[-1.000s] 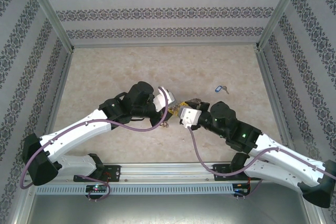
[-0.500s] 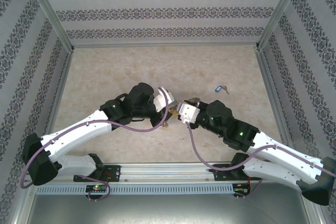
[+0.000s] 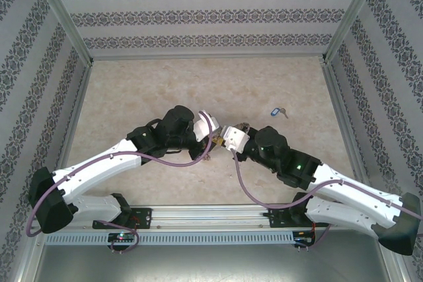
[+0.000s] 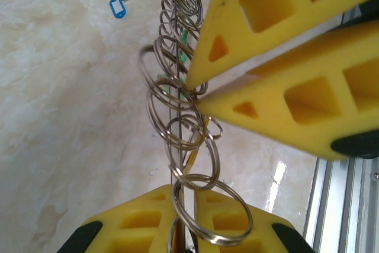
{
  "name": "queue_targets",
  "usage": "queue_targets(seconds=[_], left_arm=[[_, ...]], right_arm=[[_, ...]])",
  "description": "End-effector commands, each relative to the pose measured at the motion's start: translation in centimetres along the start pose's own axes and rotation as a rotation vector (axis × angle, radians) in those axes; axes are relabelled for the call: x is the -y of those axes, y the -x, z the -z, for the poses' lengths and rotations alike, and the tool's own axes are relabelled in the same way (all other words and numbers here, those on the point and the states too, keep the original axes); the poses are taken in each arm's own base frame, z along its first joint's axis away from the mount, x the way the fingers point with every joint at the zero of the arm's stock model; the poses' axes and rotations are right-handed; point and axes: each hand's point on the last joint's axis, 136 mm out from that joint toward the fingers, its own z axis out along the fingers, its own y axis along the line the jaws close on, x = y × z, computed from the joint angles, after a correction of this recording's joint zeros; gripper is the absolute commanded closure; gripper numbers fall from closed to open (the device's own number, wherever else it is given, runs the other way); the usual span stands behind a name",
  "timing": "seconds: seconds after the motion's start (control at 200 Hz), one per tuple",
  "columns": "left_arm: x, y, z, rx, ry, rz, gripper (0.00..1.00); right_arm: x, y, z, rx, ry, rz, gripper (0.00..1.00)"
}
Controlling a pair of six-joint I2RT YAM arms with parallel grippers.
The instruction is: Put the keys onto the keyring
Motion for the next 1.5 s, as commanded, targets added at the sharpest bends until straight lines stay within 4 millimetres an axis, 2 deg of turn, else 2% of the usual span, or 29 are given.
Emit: queue_targets(seconds=[0.0, 0.075, 0.265, 0.49, 0.66, 0.779, 1.039, 1.159, 1.359, 1.499], left_arm=[[1.7, 3.9, 0.6, 0.154, -0.060, -0.060, 1.00], [1.4, 3.5, 0.4, 0.141, -0.042, -0.055, 1.00], [0.5, 2.8, 0.2, 0.127, 0.010, -0.058, 1.00], [-0.1, 2.1, 0.0, 0.123, 0.045, -0.080, 1.00], [-0.5, 1.6, -0.1, 0.103, 0.071, -0.106, 1.00], [-0.5, 1.9, 0.0, 0.111, 0.072, -0.109, 1.00], [-0.1, 2.4, 0.2, 0.115, 0.047, -0.103, 1.00], [0.0, 2.5, 0.4, 0.118, 0.048, -0.096, 1.00], [-0.3, 2.3, 0.7, 0.133, 0.069, -0.088, 1.00], [-0.8, 2.3, 0.7, 0.148, 0.099, -0.084, 1.00]], right_arm=[[0.2, -1.8, -0.4, -0.054, -0.043, -0.022, 0.96], [0.1, -1.6, -0.2, -0.043, -0.038, -0.023, 1.00], [-0.2, -1.6, 0.5, -0.024, -0.012, -0.048, 1.00], [0.5, -1.6, 1.5, 0.035, -0.004, -0.182, 1.00], [0.3, -1.7, 2.1, 0.076, 0.026, -0.191, 1.00], [-1.3, -1.3, 2.8, 0.140, 0.106, -0.140, 0.82], [-3.4, 1.0, 2.9, 0.218, 0.230, 0.052, 0.73], [-2.4, 0.9, 2.1, 0.189, 0.178, 0.102, 0.72], [-0.7, 2.6, 1.8, 0.211, 0.127, -0.082, 0.71], [-0.5, 2.3, 2.4, 0.208, 0.122, -0.224, 0.71]])
